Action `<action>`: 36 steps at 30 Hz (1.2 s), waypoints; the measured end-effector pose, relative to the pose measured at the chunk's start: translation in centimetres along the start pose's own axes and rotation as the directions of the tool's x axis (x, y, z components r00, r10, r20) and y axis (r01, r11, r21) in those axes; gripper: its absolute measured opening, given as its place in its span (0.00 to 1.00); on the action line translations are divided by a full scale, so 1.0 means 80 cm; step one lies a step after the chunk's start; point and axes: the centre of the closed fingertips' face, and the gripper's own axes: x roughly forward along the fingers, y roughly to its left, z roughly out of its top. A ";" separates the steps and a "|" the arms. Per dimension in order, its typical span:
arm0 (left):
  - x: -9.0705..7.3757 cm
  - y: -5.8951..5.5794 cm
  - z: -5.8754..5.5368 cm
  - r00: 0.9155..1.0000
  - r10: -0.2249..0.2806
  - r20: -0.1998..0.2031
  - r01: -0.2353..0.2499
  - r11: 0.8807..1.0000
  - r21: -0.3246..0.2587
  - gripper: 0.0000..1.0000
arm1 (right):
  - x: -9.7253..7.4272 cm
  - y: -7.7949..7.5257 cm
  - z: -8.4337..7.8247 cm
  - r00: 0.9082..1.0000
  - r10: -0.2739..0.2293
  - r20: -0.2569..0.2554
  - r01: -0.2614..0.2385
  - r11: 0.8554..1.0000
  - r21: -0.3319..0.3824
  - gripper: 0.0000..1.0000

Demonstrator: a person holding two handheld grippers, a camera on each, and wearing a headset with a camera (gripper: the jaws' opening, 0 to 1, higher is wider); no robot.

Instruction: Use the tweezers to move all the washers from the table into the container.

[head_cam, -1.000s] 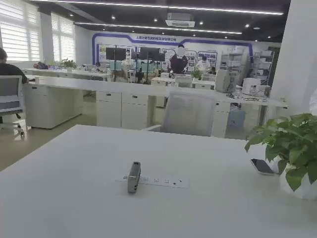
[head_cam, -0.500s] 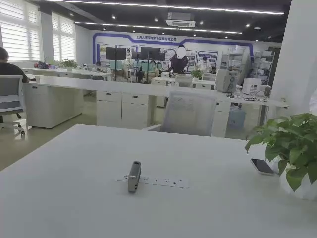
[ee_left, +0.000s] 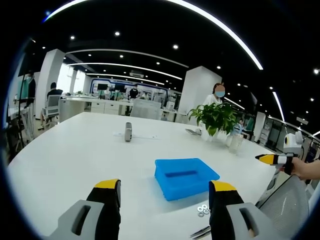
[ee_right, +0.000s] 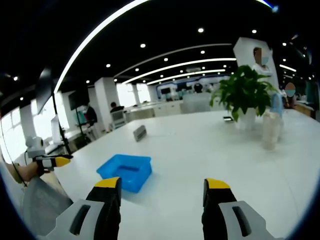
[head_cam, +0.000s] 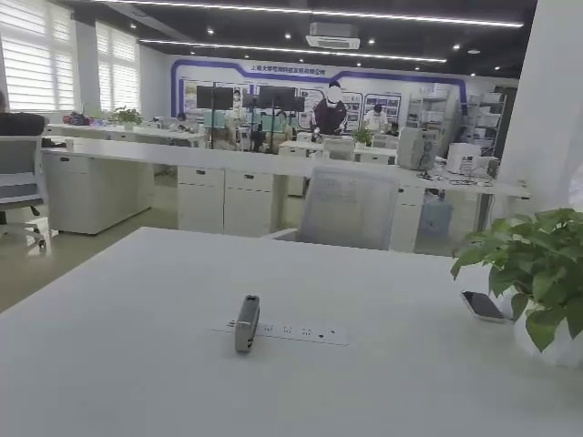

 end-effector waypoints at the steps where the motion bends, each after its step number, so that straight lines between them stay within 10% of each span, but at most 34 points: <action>1: 0.000 0.000 0.000 1.000 0.000 -0.001 0.000 1.000 0.000 0.73 | 0.000 0.000 0.000 1.000 -0.001 0.000 0.001 1.000 0.000 0.64; 36: 0.002 -0.006 -0.004 0.998 -0.026 -0.048 0.027 0.999 0.026 0.71 | 0.005 -0.014 -0.010 0.997 -0.030 -0.074 0.027 0.999 -0.046 0.79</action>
